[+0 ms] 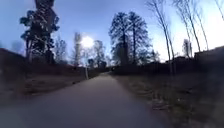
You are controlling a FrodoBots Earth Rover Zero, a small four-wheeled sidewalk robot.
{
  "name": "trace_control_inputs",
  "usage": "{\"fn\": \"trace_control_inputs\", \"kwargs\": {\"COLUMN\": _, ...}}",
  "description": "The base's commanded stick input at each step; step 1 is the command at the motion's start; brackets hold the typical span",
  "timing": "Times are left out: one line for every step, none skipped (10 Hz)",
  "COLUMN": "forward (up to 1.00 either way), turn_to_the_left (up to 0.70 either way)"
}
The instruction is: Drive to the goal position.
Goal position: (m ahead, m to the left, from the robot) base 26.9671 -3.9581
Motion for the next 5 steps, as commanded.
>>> {"fn": "trace_control_inputs", "kwargs": {"forward": 1.0, "turn_to_the_left": 0.0}}
{"fn": "trace_control_inputs", "kwargs": {"forward": 1.0, "turn_to_the_left": 0.0}}
{"fn": "trace_control_inputs", "kwargs": {"forward": 1.0, "turn_to_the_left": 0.0}}
{"fn": "trace_control_inputs", "kwargs": {"forward": 1.0, "turn_to_the_left": 0.0}}
{"fn": "trace_control_inputs", "kwargs": {"forward": 1.0, "turn_to_the_left": 0.0}}
